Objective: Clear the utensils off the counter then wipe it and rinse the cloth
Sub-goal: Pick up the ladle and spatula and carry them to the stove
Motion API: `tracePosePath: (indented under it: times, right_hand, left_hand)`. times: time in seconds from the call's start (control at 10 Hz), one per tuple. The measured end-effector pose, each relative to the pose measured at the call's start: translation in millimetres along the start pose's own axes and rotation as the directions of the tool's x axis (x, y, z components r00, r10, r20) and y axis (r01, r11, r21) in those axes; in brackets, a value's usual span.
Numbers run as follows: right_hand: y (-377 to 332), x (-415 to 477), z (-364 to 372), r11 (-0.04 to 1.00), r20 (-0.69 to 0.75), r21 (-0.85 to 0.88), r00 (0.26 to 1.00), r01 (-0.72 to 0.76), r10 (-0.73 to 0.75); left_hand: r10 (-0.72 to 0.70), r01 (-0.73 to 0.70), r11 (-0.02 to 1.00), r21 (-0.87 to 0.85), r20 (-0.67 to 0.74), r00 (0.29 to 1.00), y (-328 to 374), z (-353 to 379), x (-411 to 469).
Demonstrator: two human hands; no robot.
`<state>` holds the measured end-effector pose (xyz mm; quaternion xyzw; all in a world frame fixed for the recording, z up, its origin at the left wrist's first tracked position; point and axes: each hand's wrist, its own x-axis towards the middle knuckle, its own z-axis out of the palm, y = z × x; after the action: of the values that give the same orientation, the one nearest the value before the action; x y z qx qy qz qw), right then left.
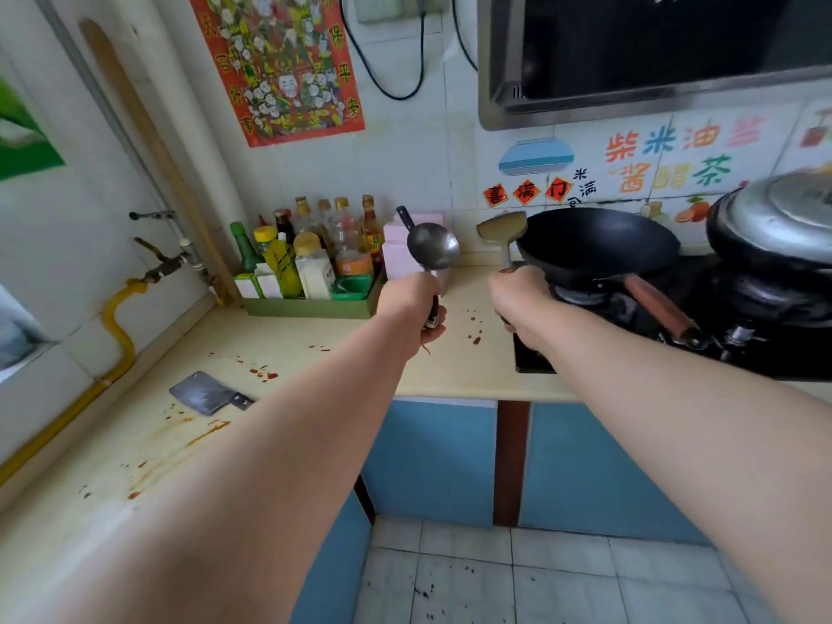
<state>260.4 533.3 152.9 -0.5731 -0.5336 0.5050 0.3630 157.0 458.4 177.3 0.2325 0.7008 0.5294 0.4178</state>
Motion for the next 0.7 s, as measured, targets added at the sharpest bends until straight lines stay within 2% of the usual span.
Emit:
tracePosePath:
  times: [0.1, 0.2, 0.3, 0.5, 0.7]
  right_hand:
    - [-9, 20, -25, 1.0, -0.062, -0.014, 0.998, 0.001, -0.002]
    - [-12, 68, -58, 0.988, -0.141, 0.097, 0.981, -0.119, 0.132]
    - [-15, 98, -95, 0.997, -0.084, -0.064, 0.996, -0.044, 0.039]
    - [-5, 168, -153, 0.97, 0.009, -0.243, 0.999, -0.03, 0.033]
    - [9, 208, -178, 0.945, -0.02, -0.27, 0.983, -0.182, 0.184]
  left_hand:
    - [0.009, -0.008, 1.0, -0.015, 0.034, 0.999, 16, 30, 7]
    - [0.027, -0.027, 1.0, 0.005, 0.083, 0.996, 29, 69, 32]
    - [0.02, -0.022, 1.0, 0.018, 0.109, 0.994, 43, 106, 43]
    - [-0.051, 0.041, 0.997, 0.067, 0.146, 0.988, 61, 181, 72]
    - [-0.135, 0.116, 0.983, 0.142, 0.131, 0.982, 57, 239, 101]
